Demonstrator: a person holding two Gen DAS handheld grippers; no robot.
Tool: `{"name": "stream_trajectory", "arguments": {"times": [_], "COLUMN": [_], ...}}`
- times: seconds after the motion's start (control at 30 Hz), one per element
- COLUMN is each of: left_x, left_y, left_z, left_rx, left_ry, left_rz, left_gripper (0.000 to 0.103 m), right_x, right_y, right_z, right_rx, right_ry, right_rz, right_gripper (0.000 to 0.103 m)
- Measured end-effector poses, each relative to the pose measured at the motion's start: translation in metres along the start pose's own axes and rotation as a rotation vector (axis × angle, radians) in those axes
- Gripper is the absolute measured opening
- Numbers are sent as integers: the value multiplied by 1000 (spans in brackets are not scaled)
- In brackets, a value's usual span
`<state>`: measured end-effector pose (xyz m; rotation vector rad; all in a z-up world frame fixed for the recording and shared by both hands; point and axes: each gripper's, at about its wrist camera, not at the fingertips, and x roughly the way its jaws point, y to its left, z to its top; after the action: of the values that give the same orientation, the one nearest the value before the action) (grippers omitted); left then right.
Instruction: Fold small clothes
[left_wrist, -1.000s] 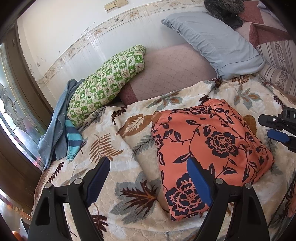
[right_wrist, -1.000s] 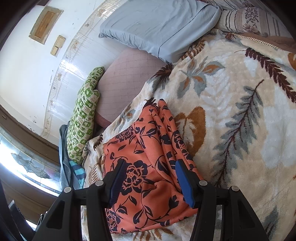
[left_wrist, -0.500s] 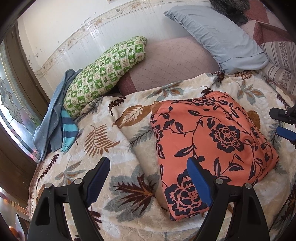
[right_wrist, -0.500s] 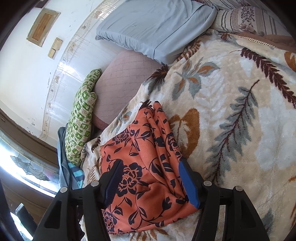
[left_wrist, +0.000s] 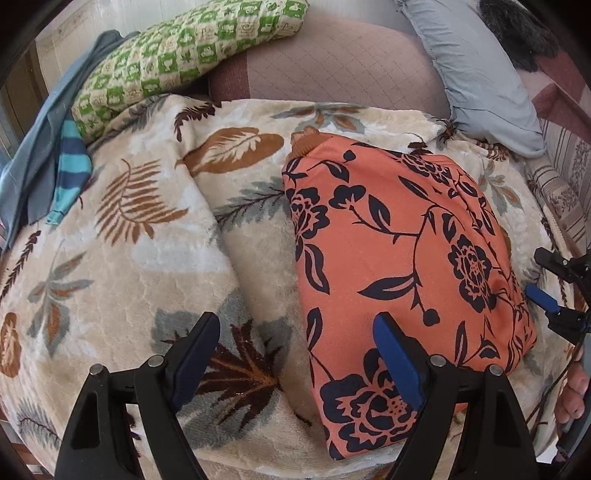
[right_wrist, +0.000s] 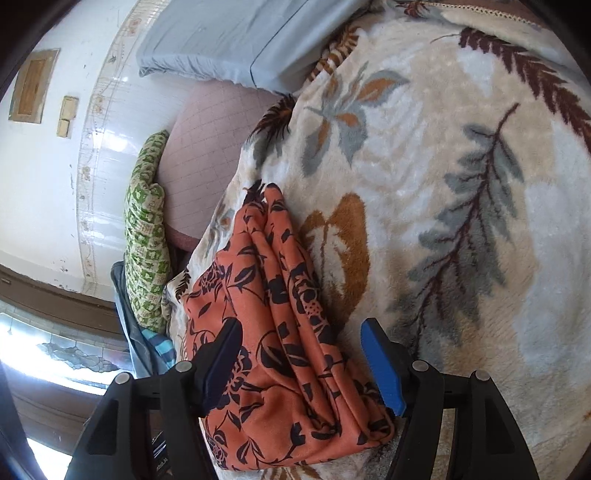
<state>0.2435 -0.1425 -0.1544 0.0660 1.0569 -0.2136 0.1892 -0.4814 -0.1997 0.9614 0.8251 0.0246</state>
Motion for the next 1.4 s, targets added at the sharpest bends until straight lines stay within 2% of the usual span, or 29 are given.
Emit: {"name": "stream_trajectory", "arguments": {"times": [0.1,0.33,0.63,0.77,1.0,1.4], "left_x": [8,16,-11,-25,-39,-42], "left_y": [-3,5,-1,-7,-14,-27], "left_z": [3,12,13,14,17,17], "left_rx": [3,-64,-12,35,74,102], "left_ry": [15,12,-140,-200,-238,-251], "left_rz": [-46,-120,72,129,146,151], "left_gripper": [85,85,85,85,85,85], "right_x": [10,24,27,25,20,18], "right_y": [9,2,8,14,14,15], "right_z": [-2,2,2,1,1,1], "right_rx": [-69,-43,-69,-84,-81,-83], "right_ry": [20,69,70,51,38,37], "right_rz": [-75,-59,-56,-48,-34,-28], "right_gripper": [70,70,70,70,70,70]}}
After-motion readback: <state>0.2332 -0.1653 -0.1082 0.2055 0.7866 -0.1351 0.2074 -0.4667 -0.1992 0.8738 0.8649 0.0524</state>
